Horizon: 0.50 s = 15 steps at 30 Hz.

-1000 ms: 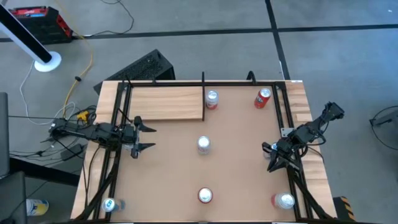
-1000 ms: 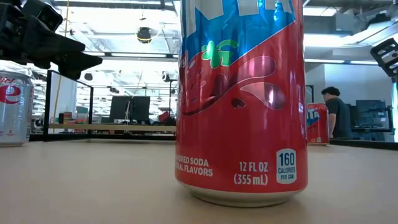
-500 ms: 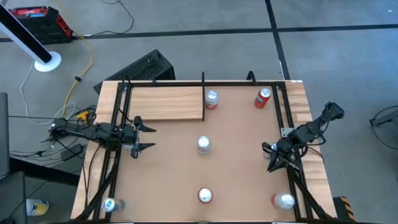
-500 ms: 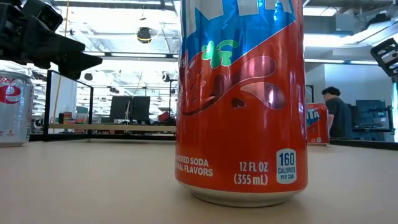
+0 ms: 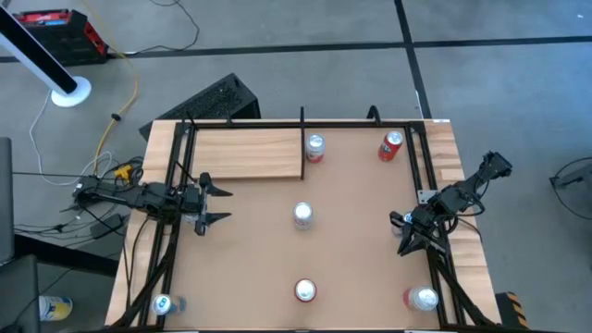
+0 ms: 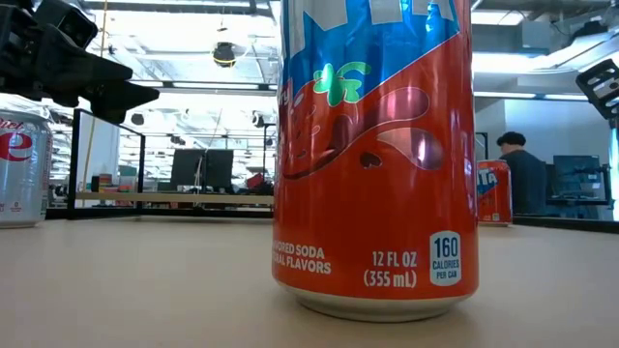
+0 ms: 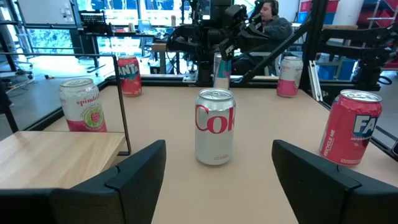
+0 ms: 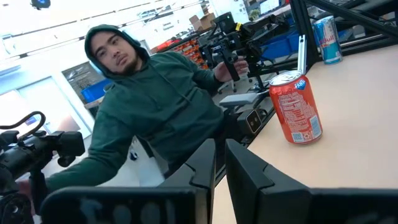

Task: Place canned beverage on shelf

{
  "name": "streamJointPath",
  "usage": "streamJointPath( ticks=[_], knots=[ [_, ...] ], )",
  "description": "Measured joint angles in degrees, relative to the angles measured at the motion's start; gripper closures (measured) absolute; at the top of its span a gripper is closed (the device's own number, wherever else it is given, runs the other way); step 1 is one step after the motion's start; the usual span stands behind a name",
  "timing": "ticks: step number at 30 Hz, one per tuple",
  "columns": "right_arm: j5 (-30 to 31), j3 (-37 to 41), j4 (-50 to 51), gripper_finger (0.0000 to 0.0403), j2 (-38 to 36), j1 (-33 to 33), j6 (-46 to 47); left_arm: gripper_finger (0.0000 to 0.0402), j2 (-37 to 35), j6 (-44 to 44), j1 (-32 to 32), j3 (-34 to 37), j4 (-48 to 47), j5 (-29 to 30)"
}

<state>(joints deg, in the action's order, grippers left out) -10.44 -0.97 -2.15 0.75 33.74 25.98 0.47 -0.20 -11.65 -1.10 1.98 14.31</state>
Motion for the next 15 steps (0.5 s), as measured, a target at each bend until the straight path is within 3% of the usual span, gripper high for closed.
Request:
streamJointPath(
  ticks=[4,8,11,15],
  knots=[
    [0.21,0.00,-0.17,0.0340,0.00,-0.04,-2.38,0.0123,0.02,0.01,0.00,0.00,-0.01,0.00],
    [6.59,0.13,-5.53,0.0340,-0.01,-0.09,-5.48,0.0123,0.00,-1.20,0.01,0.00,0.00,-0.09],
    [11.72,0.11,-12.64,0.0340,0.00,-0.13,-10.43,0.0123,0.00,-7.73,0.01,0.00,-0.02,-0.66],
    [18.47,0.02,-23.29,0.0340,-0.04,-0.13,-25.00,0.0123,0.00,-17.69,-0.01,0.02,0.02,-0.87]
  ],
)
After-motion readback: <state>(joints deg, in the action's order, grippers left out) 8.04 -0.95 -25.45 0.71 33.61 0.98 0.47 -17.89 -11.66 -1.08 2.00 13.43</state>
